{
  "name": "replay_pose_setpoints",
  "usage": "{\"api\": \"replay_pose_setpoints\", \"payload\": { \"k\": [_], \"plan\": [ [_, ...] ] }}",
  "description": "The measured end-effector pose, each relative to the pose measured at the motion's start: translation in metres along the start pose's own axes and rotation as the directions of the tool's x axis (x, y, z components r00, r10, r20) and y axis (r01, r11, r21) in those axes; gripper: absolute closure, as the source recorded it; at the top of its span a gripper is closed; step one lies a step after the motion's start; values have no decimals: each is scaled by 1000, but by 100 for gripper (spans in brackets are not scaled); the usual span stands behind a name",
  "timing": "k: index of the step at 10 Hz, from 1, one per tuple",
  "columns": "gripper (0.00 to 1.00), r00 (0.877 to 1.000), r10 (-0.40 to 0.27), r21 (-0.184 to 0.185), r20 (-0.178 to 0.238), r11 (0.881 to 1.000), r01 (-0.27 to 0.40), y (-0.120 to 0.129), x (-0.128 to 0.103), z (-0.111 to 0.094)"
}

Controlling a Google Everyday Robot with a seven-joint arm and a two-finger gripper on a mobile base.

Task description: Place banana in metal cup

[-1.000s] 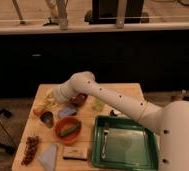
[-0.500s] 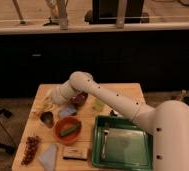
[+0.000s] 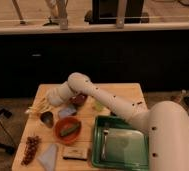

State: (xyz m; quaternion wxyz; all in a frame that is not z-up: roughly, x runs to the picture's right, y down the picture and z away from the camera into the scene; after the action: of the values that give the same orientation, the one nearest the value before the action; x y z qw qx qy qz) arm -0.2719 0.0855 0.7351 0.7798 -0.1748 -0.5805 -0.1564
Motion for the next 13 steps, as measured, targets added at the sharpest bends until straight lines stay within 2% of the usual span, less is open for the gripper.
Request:
{"api": "replay_pose_setpoints", "payload": {
  "k": [3, 5, 9, 13],
  "plan": [
    [99, 997, 48, 47, 56, 998, -51, 0, -4, 8],
    [99, 994, 77, 68, 78, 994, -82, 1, -5, 10],
    [99, 981, 148, 120, 128, 979, -163, 8, -7, 15],
    [99, 967, 203, 160, 151, 961, -227, 18, -1, 14]
  ]
}}
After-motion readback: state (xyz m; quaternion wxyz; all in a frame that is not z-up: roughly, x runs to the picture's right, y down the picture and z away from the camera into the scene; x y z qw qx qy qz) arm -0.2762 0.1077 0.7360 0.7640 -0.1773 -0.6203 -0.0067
